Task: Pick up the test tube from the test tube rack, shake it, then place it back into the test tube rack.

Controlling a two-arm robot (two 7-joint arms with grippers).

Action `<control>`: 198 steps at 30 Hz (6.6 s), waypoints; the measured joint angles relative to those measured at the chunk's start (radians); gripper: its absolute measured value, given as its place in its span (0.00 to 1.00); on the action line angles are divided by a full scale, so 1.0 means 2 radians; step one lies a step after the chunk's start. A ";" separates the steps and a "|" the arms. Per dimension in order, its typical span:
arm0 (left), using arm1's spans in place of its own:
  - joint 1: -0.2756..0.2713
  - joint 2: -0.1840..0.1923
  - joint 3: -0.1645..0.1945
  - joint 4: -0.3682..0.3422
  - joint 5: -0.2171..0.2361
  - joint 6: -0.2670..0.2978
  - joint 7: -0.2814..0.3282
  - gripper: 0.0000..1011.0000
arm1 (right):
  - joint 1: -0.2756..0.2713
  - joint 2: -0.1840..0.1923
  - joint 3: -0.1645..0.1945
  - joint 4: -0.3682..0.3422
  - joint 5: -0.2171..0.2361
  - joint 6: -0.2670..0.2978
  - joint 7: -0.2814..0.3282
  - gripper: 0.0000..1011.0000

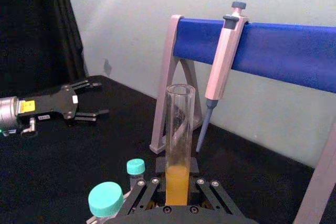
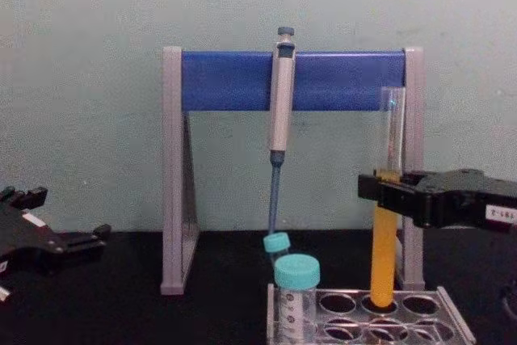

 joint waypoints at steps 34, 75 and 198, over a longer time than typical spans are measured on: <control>0.000 0.000 0.000 0.000 0.000 0.000 0.000 0.99 | 0.000 -0.011 -0.009 0.032 -0.013 0.002 -0.003 0.22; 0.000 0.000 0.000 0.000 0.000 0.000 0.000 0.99 | -0.001 -0.023 -0.015 0.052 -0.040 0.009 -0.008 0.22; 0.000 0.000 0.000 0.000 0.000 0.000 0.000 0.99 | -0.116 -0.055 0.087 0.055 -0.123 -0.076 -0.142 0.99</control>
